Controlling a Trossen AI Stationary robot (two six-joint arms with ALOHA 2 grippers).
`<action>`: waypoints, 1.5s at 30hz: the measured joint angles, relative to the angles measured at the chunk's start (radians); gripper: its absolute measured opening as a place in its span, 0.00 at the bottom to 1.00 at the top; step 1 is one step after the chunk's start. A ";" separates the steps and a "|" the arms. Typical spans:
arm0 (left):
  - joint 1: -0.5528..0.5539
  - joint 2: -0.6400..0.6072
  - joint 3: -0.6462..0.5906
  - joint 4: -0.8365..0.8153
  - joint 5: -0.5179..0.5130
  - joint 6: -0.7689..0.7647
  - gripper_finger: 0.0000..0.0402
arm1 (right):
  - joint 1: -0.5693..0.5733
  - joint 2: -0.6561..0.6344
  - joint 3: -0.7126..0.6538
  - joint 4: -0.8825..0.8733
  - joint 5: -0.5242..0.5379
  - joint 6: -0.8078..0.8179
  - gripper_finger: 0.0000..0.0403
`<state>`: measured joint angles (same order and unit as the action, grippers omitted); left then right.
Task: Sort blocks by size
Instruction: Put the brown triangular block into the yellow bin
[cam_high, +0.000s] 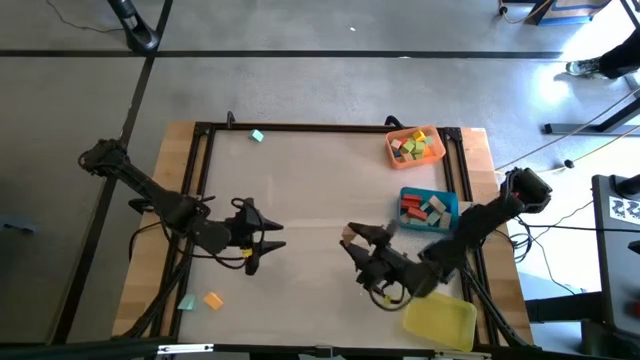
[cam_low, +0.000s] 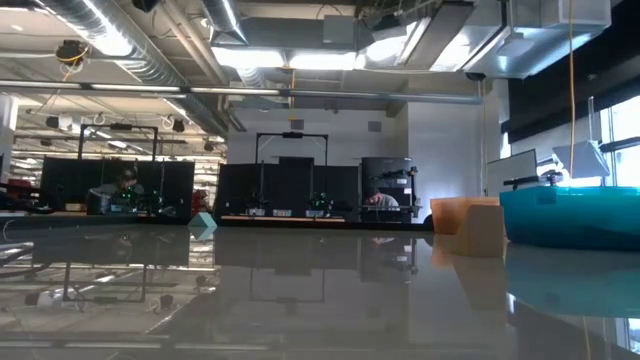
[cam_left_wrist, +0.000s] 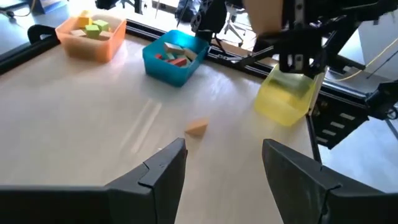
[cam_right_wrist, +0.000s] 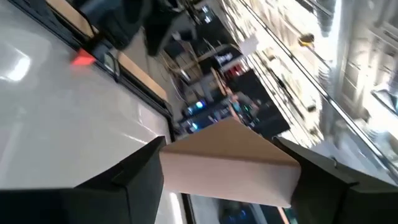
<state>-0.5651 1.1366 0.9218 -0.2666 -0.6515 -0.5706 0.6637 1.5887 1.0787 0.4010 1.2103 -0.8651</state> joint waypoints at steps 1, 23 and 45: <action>-0.004 0.000 0.000 -0.002 -0.003 -0.003 0.49 | 0.017 0.000 0.008 -0.022 0.037 0.013 0.66; -0.010 0.000 0.000 -0.007 -0.007 -0.006 0.49 | 0.293 -0.095 0.037 -0.131 0.298 0.390 0.70; -0.008 0.001 0.000 -0.007 -0.011 -0.012 0.49 | 0.371 -0.221 0.037 -1.154 -0.619 2.102 0.67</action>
<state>-0.5732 1.1378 0.9215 -0.2733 -0.6621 -0.5827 1.0351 1.3674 1.1152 -0.7531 0.5918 1.2365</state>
